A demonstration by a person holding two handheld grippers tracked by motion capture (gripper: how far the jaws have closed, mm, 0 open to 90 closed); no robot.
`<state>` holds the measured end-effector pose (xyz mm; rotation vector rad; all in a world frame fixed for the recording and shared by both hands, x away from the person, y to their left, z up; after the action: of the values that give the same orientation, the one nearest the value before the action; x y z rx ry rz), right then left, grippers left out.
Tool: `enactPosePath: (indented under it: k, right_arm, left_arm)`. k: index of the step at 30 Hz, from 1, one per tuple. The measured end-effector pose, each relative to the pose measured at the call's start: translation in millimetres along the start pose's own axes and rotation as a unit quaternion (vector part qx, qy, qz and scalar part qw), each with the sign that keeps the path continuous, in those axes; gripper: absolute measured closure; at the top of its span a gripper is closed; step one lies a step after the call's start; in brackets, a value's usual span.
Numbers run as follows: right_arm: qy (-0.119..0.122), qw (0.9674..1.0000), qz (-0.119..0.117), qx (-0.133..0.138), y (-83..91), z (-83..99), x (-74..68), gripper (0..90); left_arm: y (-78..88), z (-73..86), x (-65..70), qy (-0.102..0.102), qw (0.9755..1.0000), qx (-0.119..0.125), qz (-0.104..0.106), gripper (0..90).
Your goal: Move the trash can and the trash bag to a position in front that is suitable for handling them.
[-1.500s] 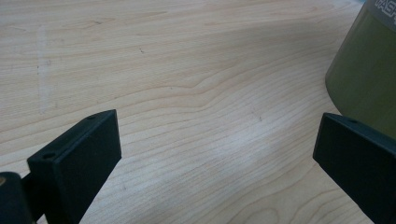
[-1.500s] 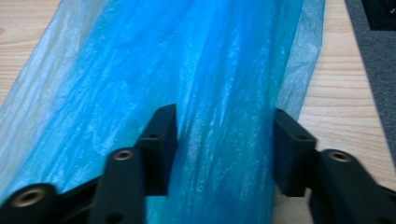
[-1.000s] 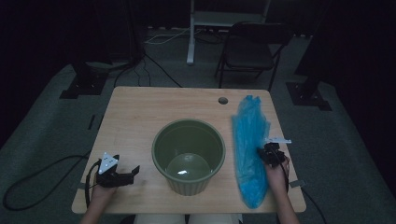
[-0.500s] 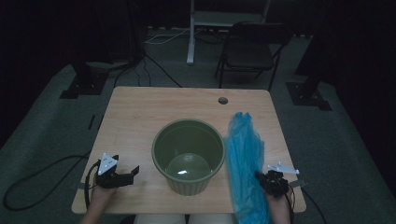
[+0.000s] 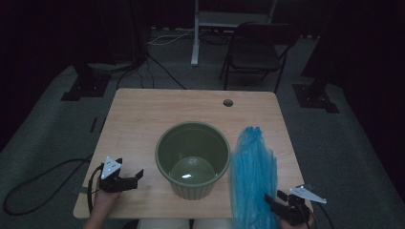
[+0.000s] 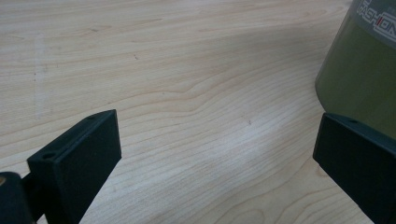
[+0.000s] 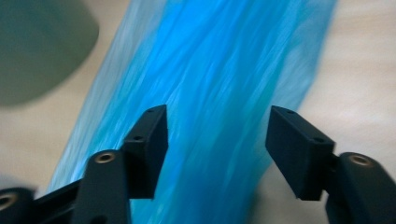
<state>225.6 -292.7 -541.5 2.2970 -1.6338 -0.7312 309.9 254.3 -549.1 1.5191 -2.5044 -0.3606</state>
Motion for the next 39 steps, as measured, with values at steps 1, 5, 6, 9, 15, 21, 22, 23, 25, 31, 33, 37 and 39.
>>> enactPosePath:
  k: [1,5,6,9,15,21,22,23,25,31,33,37,39]
  right_arm:
    - [-0.005,1.0,0.0,0.007,-1.8,-6.4,4.8,28.5]
    - [-0.004,1.0,0.002,-0.001,-26.6,-28.7,23.8,22.9]
    - [-0.008,0.9999,0.001,-0.009,-36.8,-33.7,28.9,21.7]
    - [-0.005,0.9995,0.011,-0.031,-68.5,-45.0,40.6,21.9]
    - [0.01,0.9967,0.037,-0.072,-120.4,-52.6,48.6,22.3]
    - [0.071,0.9924,0.067,-0.074,-134.0,-50.2,32.0,20.6]
    - [0.091,0.9905,0.072,-0.074,-135.1,-48.3,28.1,20.5]
    - [0.103,0.9889,0.077,-0.074,-135.8,-46.2,23.4,21.2]
    - [0.111,0.9892,0.065,-0.071,-135.9,-44.0,15.1,27.7]
    - [0.129,0.9888,0.032,-0.066,-134.7,-43.2,3.1,55.4]
    - [0.135,0.9883,0.022,-0.067,-134.7,-43.1,0.0,72.9]
    - [0.14,0.988,0.006,-0.064,-135.5,-41.0,-6.4,88.2]
    - [0.131,0.9892,0.001,-0.066,-136.0,-41.6,-5.7,89.5]
  left_arm:
    - [-0.2,0.0,0.2,0.0,1.0,0.0,0.001,1.5]
    - [-1.4,1.0,-1.2,0.001,1.0,-0.003,0.0,1.5]
    - [-1.5,1.3,-1.8,0.002,1.0,-0.003,-0.001,1.5]
    - [-0.8,1.8,-3.3,0.005,1.0,-0.003,-0.001,1.5]
    - [0.0,2.2,-5.2,0.011,0.9999,-0.001,-0.002,1.5]
    - [0.5,2.0,-3.8,0.007,1.0,0.0,0.002,1.5]
    - [0.5,2.0,-4.0,0.008,1.0,0.0,0.002,1.5]
    - [0.5,2.2,-4.3,0.009,1.0,0.0,0.002,1.5]
    - [0.7,2.4,-4.4,0.009,1.0,0.0,0.002,1.5]
    - [1.6,1.9,-3.9,0.008,1.0,0.001,0.003,1.5]
    - [1.4,2.5,-4.1,0.008,1.0,0.0,0.004,1.5]
    - [1.0,3.0,-3.7,0.007,1.0,-0.001,0.005,1.5]
    - [0.9,2.9,-3.9,0.007,1.0,-0.001,0.006,1.5]
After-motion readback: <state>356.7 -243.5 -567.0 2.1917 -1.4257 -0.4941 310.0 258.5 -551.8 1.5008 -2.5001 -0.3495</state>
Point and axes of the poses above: each handheld gripper's, and its own axes: y roughly backward along the jaws, z roughly out of its underside, x roughly to its right, the point moved 4 cm from there along -y, roughly forward along the jaws, and after that the axes turned 12 degrees about x, right-handed, at the moved point
